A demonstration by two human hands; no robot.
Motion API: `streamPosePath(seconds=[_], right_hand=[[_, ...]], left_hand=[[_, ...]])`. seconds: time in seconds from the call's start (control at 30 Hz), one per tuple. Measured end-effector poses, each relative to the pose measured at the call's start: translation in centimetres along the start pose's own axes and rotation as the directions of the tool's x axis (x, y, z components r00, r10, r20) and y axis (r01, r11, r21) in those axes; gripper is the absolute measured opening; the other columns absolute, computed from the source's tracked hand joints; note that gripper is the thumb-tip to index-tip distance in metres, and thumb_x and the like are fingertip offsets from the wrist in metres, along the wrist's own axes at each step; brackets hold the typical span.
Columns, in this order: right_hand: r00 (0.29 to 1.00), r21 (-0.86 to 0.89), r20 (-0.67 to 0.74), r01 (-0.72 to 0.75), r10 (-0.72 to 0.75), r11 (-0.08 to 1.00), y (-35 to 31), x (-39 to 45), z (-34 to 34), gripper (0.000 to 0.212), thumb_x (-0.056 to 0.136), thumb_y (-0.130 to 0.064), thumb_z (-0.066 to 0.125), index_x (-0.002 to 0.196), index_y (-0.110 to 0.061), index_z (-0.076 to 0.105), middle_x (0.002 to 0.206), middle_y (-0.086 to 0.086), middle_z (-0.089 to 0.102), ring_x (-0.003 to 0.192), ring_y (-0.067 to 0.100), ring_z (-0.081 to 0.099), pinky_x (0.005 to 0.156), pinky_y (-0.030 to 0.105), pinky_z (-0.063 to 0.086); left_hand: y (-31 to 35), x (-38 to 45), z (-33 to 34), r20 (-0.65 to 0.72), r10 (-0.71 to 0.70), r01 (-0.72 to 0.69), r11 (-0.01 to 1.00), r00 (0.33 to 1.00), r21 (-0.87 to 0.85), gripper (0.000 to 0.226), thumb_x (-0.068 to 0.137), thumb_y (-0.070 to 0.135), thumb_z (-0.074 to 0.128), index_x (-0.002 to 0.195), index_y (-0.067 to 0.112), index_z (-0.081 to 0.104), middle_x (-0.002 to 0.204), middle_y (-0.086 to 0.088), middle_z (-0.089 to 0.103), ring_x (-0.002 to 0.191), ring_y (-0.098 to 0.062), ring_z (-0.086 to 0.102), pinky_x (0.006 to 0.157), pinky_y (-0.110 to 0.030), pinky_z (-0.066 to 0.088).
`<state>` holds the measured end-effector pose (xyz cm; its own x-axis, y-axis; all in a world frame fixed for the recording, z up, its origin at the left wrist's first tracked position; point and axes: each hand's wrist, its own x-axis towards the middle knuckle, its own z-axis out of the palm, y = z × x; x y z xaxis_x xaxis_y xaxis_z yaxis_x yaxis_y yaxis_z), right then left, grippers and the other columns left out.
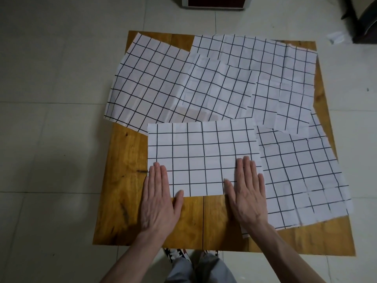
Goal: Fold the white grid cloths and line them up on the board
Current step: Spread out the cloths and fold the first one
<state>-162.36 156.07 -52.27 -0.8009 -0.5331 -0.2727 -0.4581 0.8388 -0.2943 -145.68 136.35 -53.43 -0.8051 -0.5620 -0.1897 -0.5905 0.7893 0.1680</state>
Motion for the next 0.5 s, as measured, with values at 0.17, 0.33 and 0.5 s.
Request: streamPosePath(seconds=[0.17, 0.33, 0.5], right_hand=[[0.997, 0.138, -0.083, -0.001, 0.012, 0.990, 0.0, -0.1, -0.8, 0.063, 0.110, -0.042, 0.016, 0.167, -0.021, 0.000, 0.175, 0.001, -0.005, 0.161, 0.014, -0.009, 0.131, 0.046, 0.003], [0.937, 0.181, -0.256, -0.195, 0.238, 0.964, 0.7, -0.8, -2.4, 0.065, 0.099, -0.016, 0.065, 0.156, -0.004, 0.036, 0.153, 0.024, 0.043, 0.137, 0.042, 0.042, 0.107, 0.056, 0.044], [0.894, 0.240, -0.196, -0.355, 0.403, 0.903, 1.7, -0.8, -3.7, 0.065, 0.094, -0.039, 0.071, 0.144, -0.006, 0.047, 0.131, 0.022, 0.056, 0.117, 0.039, 0.055, 0.089, 0.052, 0.053]], left_hand=[[0.5, 0.0, -0.6, -0.007, 0.010, -0.010, 0.999, 1.000, 0.032, 0.080, 0.107, 0.053, 0.020, 0.166, 0.001, 0.004, 0.175, -0.019, -0.001, 0.163, -0.032, 0.001, 0.129, -0.053, 0.022], [3.2, -0.2, -0.9, -0.069, 0.140, -0.140, 0.990, 0.988, -0.009, 0.065, 0.110, 0.035, 0.021, 0.167, 0.009, 0.008, 0.176, -0.012, 0.002, 0.163, -0.027, 0.004, 0.129, -0.050, 0.018], [5.4, -0.5, 0.1, -0.022, 0.284, -0.285, 0.959, 0.958, -0.004, 0.061, 0.112, 0.040, 0.009, 0.168, 0.015, 0.008, 0.177, -0.008, 0.003, 0.163, -0.025, 0.006, 0.127, -0.049, 0.017]])
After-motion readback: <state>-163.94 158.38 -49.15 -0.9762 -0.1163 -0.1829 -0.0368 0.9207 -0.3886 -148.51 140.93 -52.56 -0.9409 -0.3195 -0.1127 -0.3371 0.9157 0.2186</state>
